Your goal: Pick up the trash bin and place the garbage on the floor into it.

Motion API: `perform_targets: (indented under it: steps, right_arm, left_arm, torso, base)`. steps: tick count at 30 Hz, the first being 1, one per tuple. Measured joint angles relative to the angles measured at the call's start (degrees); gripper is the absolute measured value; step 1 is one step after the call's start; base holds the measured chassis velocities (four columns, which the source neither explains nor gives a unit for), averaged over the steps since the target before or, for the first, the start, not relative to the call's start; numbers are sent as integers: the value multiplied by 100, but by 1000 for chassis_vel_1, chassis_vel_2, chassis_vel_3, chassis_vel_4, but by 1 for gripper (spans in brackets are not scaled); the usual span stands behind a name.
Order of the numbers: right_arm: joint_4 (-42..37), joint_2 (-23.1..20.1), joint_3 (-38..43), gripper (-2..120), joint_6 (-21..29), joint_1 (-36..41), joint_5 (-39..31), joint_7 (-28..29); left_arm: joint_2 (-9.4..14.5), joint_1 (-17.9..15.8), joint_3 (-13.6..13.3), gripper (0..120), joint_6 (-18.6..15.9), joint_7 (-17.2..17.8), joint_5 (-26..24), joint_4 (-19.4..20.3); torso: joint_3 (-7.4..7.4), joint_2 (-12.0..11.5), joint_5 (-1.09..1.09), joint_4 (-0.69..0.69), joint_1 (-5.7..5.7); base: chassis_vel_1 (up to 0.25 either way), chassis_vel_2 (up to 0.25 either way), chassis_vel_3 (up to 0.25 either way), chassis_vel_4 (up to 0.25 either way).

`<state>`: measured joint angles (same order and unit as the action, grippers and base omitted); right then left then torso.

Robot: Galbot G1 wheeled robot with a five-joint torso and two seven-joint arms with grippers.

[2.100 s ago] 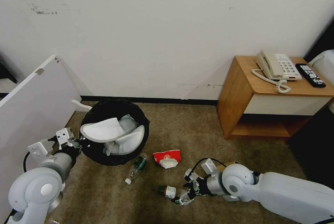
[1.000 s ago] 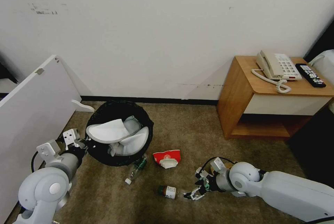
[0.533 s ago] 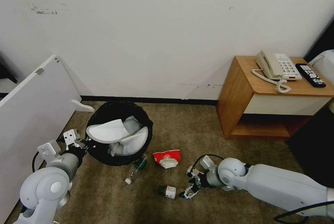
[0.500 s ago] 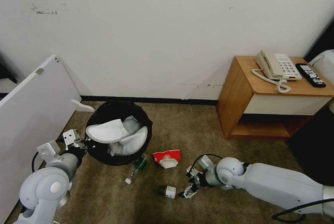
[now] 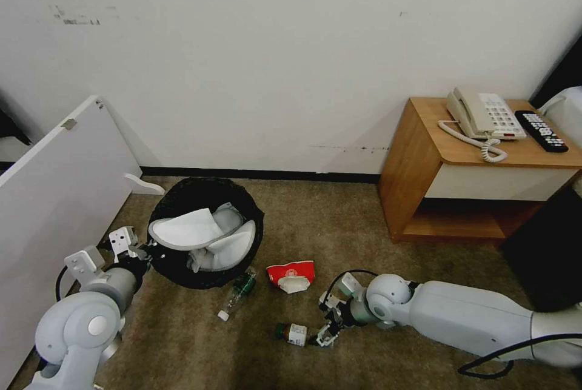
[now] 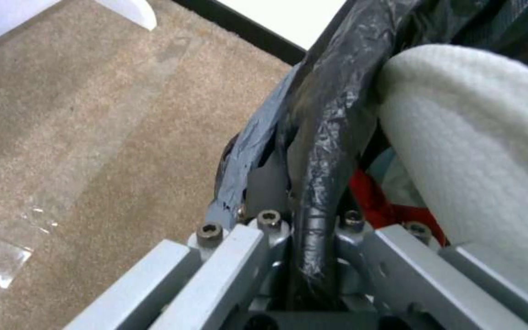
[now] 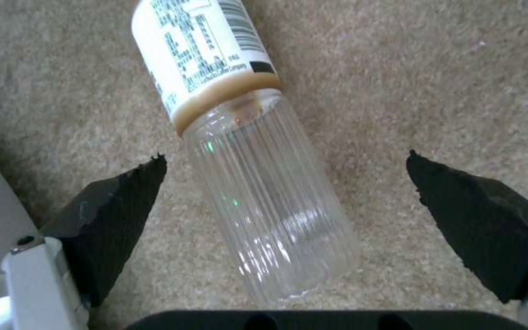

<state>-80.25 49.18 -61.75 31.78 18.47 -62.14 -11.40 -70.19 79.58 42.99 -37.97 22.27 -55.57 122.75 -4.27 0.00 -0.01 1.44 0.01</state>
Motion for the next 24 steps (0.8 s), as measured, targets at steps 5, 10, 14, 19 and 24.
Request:
perform_targets:
  steps: [5, 10, 14, 19, 24]
  right_arm:
    - [107, 95, -16, 100, -15, 24, -4, 5]
    - [212, 181, -25, 100, -20, 31, -7, 9]
    - [272, 251, -46, 100, -24, -33, -11, 12]
    - [298, 291, -61, 100, -28, -64, -12, 15]
    - [306, 344, -93, 100, -28, -133, 2, 42]
  left_arm:
    - [-14, -2, -20, 1, 4, -13, 10, -6]
    - [-11, -4, -8, 1, 10, -29, 22, -23]
    - [-43, 12, -9, 1, 31, -80, 113, -42]
    - [-75, 36, -19, 1, 46, -108, 165, -42]
    - [-83, 39, -19, 1, 56, -113, 176, -41]
  torso:
    - [0, 0, 0, 0, 0]
    - [0, 0, 0, 0, 0]
    - [0, 0, 0, 0, 0]
    - [0, 0, 0, 0, 0]
    - [0, 0, 0, 0, 0]
  base:
    - [0, 0, 0, 0]
    - [0, 0, 0, 0]
    - [0, 0, 0, 0]
    - [0, 0, 0, 0]
    - [0, 0, 0, 0]
